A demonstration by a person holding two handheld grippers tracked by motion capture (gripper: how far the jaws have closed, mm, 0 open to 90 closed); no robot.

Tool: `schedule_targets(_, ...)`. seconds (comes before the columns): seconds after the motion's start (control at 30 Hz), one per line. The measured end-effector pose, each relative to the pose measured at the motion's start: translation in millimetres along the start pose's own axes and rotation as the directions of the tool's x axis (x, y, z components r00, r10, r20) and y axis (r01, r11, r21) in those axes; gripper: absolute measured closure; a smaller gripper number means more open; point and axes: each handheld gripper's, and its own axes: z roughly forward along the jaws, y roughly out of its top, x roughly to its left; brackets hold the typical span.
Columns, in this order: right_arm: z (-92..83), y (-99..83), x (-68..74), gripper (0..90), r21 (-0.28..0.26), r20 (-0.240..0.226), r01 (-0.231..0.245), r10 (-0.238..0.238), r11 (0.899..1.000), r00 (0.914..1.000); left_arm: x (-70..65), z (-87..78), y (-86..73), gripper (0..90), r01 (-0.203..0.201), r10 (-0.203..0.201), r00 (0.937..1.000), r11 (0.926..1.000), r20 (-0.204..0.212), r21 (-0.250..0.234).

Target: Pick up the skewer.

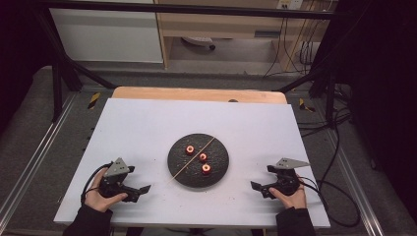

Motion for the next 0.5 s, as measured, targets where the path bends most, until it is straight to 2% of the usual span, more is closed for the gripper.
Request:
schedule_targets(0.3, 0.3, -0.3, 0.2, 0.9, 0.002, 0.004, 0.001, -0.001, 1.0, 1.0, -3.4, 2.5, 5.7, 4.2, 0.011, -0.011, 0.9999, 0.9999, 0.003, 0.009)
schedule_targets(0.5, 0.5, -0.5, 0.1, 0.9, 0.008, 0.005, 0.005, -0.005, 1.0, 1.0, -6.7, 5.5, 11.0, 4.2, 0.002, -0.002, 1.0, 0.9997, 0.006, 0.024)
